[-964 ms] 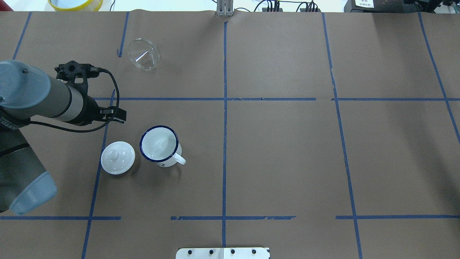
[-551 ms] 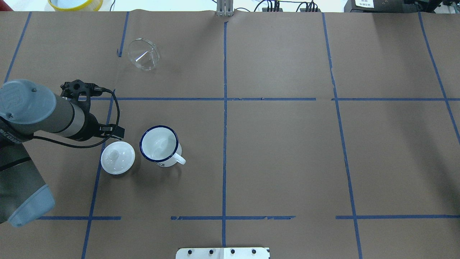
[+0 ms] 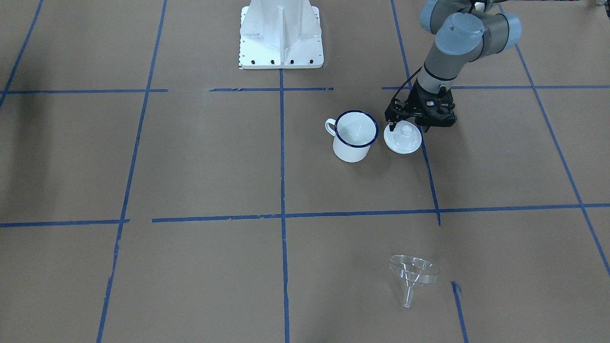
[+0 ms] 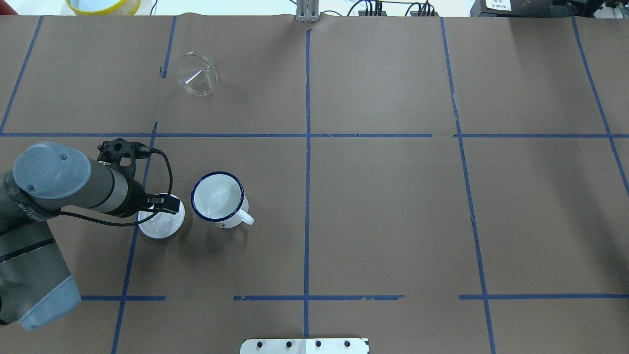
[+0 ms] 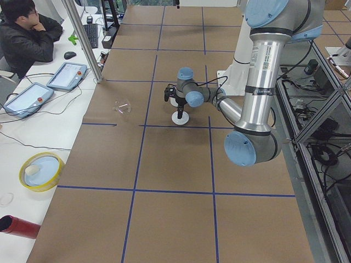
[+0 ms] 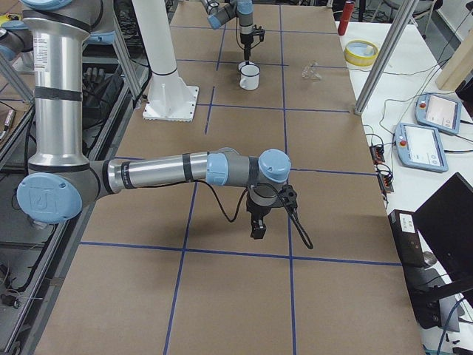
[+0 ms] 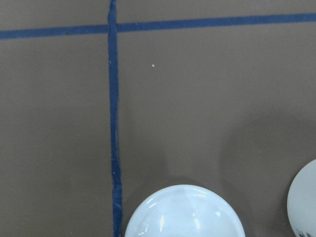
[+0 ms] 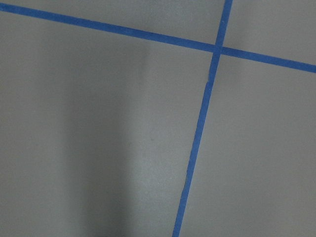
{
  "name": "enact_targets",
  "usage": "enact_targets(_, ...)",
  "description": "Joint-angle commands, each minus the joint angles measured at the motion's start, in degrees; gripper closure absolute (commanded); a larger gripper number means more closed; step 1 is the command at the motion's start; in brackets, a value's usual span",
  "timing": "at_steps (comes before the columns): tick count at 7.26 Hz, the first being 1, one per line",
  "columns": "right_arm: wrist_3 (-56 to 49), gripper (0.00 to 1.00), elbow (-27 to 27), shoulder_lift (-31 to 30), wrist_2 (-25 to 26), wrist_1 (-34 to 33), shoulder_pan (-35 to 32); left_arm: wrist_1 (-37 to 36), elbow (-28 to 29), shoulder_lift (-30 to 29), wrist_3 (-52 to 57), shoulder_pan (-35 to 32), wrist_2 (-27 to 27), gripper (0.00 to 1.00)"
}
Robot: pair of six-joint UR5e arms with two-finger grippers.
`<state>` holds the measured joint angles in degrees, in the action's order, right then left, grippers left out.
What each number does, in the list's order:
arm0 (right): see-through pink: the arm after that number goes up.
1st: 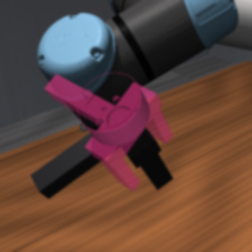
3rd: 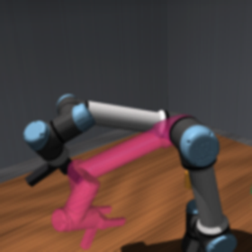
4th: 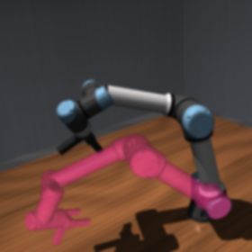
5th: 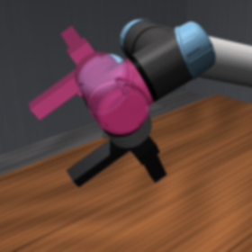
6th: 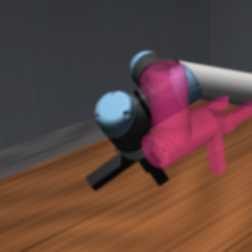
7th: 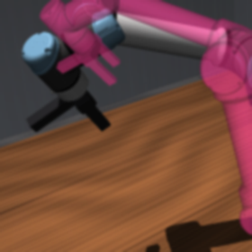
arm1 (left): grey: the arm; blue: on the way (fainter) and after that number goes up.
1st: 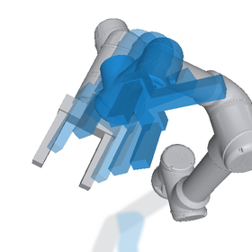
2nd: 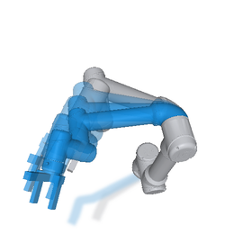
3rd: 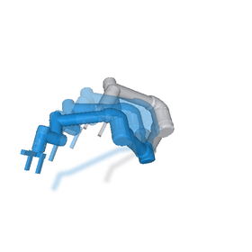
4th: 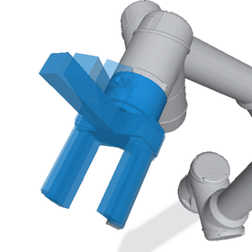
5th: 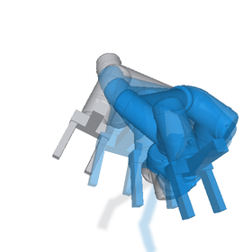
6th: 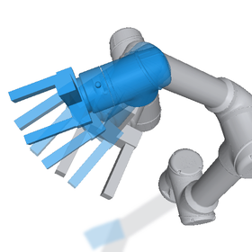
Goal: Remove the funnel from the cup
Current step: 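Close the left gripper on the white funnel's stem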
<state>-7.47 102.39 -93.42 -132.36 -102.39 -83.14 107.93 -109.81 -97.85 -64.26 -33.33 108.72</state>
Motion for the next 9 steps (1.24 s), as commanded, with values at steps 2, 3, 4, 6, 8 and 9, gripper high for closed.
enact_targets(2, 0.00, 0.00, 0.00, -0.01, 0.00, 0.00, 0.00, 0.27, -0.05, 0.12, -0.52, 0.55, 0.00, 0.05)
enact_targets(3, 0.00, 0.00, 0.01, -0.01, 0.00, 0.00, 0.00, 0.00, -0.14, 0.21, -0.52, 0.46, -0.09, 0.05)
enact_targets(4, 0.00, 0.00, 0.01, -0.01, 0.00, 0.00, 0.00, 0.00, 0.29, 0.21, -0.52, 0.55, -0.26, 0.05)
enact_targets(6, 0.00, 0.00, 0.01, -0.01, 0.00, 0.00, 0.00, 0.00, 0.47, 0.30, -0.43, 0.55, -0.44, 0.08)
enact_targets(8, 0.00, 0.00, 0.00, -0.01, 0.00, 0.00, 0.00, -0.17, 0.30, 0.21, -0.43, 0.55, -0.35, 0.19)
enact_targets(9, 0.00, 0.00, -0.08, -0.01, 0.00, 0.00, 0.00, -0.17, 0.30, 0.21, -0.52, 0.55, -0.44, 0.38)
